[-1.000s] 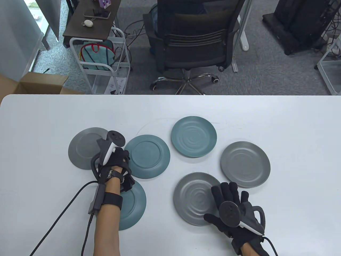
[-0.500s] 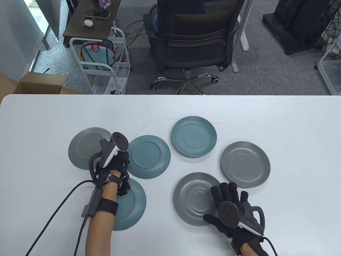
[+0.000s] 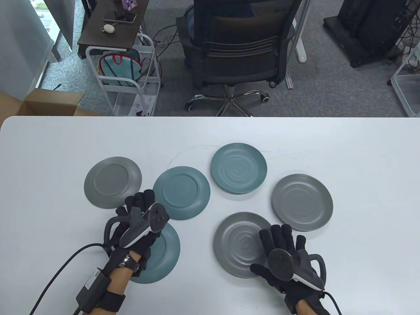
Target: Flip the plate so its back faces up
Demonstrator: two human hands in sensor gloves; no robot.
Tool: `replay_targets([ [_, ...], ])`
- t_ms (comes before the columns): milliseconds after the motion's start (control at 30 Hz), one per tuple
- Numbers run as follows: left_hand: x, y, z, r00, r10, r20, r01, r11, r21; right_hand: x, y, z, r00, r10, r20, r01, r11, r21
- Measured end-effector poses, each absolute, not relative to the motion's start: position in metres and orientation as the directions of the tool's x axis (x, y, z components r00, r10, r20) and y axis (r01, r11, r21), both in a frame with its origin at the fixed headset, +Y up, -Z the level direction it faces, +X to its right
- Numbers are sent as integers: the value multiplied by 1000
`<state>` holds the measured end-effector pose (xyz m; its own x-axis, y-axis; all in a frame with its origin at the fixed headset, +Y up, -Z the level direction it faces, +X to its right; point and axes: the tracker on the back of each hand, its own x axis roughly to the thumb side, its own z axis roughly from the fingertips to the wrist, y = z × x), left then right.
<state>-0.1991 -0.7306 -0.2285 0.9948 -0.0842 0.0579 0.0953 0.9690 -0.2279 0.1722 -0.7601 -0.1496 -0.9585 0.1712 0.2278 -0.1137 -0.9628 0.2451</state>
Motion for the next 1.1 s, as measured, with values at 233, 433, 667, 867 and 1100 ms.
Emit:
replay_targets([
  [233,-209,-754,-187,989,-88,117,117,956,-269,172,-761,-149,-960,162,228,-103,-963,248],
  [433,-211,-764,-167,983,-95,155,138,946,-293,171,-762,-149,-962,155,227,-95,-962,257],
  [667,-219,-770,-165,984,-99,146,139,943,-301,171,-763,-148,-963,149,223,-89,-961,261],
  [867,-227,-766,-166,987,-92,132,126,950,-285,170,-762,-149,-967,129,219,-70,-963,258],
  [1100,-232,-768,-167,986,-90,137,128,946,-297,164,-757,-160,-972,97,213,-36,-962,271],
])
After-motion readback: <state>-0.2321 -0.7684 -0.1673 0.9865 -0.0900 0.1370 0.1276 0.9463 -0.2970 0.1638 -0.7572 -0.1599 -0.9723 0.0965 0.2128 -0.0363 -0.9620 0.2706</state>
